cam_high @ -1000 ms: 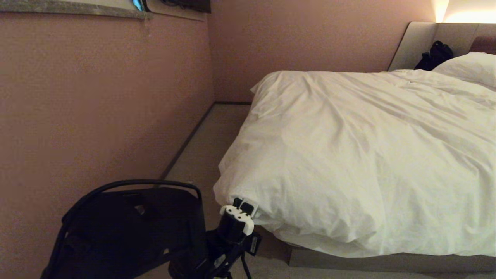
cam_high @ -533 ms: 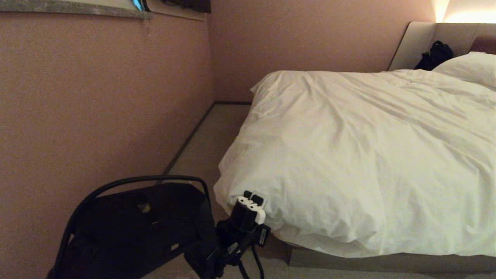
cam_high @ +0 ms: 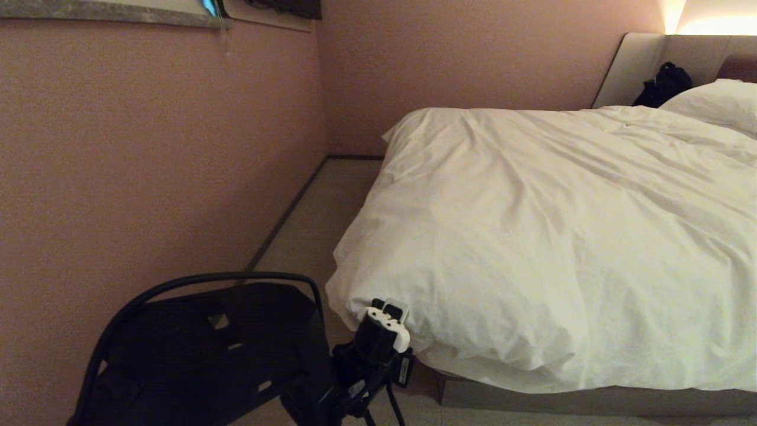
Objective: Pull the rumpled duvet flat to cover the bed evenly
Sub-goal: Flatten the corners of the folded blanket
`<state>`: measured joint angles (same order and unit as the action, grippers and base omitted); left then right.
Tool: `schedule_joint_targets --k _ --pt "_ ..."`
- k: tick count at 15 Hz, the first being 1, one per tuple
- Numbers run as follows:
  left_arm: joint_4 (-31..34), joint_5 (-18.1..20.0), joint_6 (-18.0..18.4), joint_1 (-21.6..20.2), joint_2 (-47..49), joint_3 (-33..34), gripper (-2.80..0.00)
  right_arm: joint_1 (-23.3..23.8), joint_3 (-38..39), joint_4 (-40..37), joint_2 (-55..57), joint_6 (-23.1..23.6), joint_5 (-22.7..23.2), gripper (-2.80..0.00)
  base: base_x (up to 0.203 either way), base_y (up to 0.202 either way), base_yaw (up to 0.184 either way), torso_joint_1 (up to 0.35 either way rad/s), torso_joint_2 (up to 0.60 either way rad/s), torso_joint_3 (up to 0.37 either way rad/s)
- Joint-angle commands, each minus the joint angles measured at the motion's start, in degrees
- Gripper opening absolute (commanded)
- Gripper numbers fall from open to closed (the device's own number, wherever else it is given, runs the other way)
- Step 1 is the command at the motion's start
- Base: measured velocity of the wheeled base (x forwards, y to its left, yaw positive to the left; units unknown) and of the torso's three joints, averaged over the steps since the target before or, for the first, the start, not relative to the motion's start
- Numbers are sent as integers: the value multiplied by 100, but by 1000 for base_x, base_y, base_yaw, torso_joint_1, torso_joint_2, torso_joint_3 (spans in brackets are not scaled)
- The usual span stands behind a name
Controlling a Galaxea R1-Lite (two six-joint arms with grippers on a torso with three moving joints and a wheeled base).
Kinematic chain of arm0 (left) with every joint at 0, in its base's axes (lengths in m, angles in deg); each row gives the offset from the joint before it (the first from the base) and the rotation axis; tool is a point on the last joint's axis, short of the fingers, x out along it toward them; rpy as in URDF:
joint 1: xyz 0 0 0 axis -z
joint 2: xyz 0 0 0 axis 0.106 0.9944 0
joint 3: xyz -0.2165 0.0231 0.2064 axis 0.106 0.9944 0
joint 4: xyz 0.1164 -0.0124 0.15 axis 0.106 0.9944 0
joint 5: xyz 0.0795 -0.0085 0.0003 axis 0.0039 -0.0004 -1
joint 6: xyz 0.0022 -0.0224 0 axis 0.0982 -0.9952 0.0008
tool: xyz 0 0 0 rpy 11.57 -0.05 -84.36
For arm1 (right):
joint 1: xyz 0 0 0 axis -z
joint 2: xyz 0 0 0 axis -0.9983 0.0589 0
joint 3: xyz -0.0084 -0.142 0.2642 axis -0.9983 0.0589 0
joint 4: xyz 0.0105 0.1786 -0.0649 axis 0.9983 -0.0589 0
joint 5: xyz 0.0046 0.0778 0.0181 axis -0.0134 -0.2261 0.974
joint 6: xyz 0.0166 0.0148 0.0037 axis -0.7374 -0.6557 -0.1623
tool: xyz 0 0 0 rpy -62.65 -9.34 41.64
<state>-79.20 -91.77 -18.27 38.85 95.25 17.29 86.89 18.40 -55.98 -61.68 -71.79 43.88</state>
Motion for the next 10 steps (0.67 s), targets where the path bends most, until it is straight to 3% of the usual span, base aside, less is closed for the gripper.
schedule_joint_targets --k 1,5,8,10 --pt "-35 -4 -119 113 -203 160 0 0 0 2 -2 1 -1 -280 0 0 0 0 0 0" --pt "126 -1 -569 315 -405 40 0 0 0 2 -2 1 -1 -280 0 0 0 0 0 0" --pt "913 -4 -1394 314 -429 -457 0 0 0 2 -2 1 -1 -280 0 0 0 0 0 0" --pt "1322 -19 -1690 315 -386 -681 0 0 0 2 -2 1 -1 -280 0 0 0 0 0 0"
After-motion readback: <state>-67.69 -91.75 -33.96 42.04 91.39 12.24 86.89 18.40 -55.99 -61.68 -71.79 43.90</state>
